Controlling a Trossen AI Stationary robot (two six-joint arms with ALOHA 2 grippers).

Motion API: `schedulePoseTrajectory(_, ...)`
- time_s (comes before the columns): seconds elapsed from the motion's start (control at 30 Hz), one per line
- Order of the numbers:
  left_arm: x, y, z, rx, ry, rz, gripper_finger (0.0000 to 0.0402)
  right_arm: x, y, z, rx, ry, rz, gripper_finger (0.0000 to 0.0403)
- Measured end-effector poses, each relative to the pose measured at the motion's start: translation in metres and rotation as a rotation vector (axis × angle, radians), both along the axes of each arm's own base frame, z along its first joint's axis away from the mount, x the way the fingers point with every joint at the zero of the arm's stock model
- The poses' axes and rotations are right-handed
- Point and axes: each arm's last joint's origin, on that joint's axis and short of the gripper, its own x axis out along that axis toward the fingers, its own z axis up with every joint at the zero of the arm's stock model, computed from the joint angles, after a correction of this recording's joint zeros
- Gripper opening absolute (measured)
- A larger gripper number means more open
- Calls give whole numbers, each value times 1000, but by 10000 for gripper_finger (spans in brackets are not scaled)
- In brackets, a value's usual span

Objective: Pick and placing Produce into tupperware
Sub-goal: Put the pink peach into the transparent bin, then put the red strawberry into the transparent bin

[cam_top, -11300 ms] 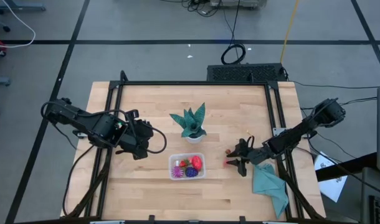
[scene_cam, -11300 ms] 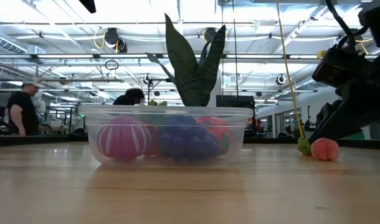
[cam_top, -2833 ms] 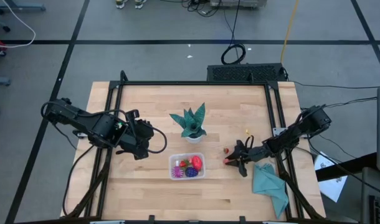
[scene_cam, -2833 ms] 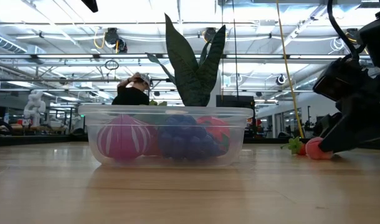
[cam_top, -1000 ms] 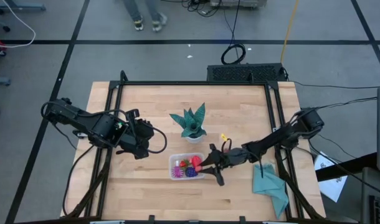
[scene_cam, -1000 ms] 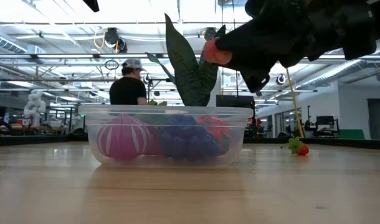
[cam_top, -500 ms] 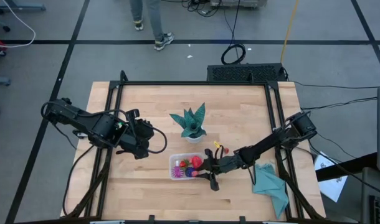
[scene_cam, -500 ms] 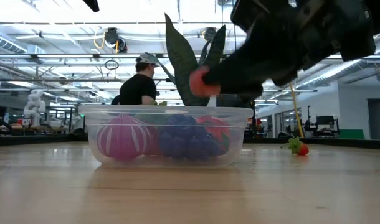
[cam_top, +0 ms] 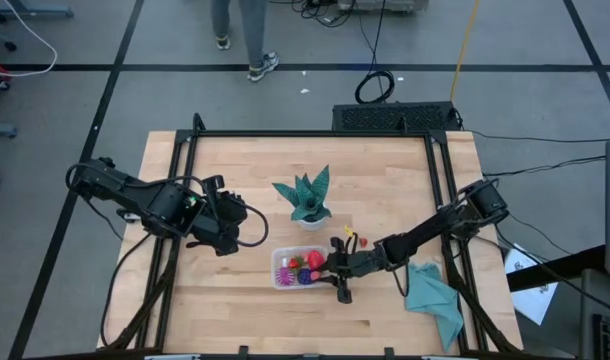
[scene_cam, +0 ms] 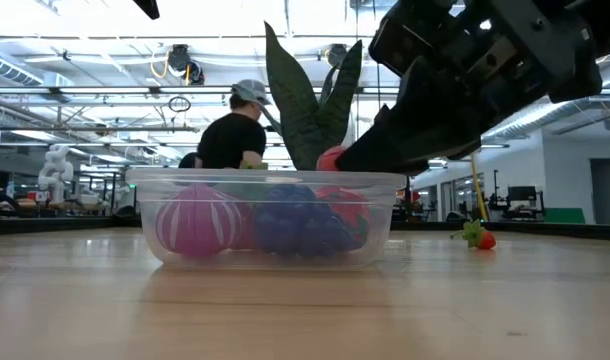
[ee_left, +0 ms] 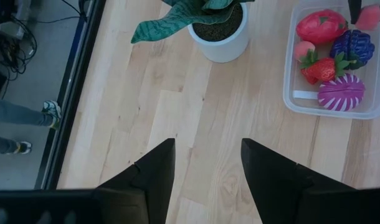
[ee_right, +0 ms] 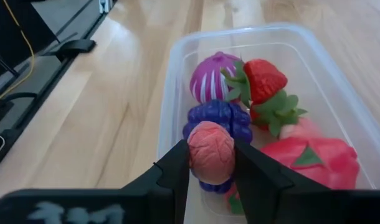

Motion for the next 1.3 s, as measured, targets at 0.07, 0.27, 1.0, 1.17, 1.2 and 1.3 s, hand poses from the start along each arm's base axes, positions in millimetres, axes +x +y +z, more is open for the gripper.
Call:
schedulePoseTrajectory(0.07, 0, 0, 0, 0, 0, 0, 186, 0, 0, 0, 1, -2, 0, 109)
schedulePoseTrajectory(0.27, 0, 0, 0, 0, 0, 0, 186, 0, 0, 0, 3, -2, 4, 140)
schedulePoseTrajectory(1.0, 0, 0, 0, -1, 1, 0, 186, -13, -7, 51, -86, -88, 56, 187)
schedulePoseTrajectory(1.17, -1, -1, 0, -12, 2, 2, 186, -39, -9, 59, -77, 104, -19, 187)
schedulePoseTrajectory(1.2, -1, -1, 0, -12, 2, 2, 186, -43, -10, 59, -67, 142, -45, 187)
schedulePoseTrajectory(1.3, -1, -3, 0, -12, 2, -4, 186, -55, -13, 51, -85, 267, -126, 187)
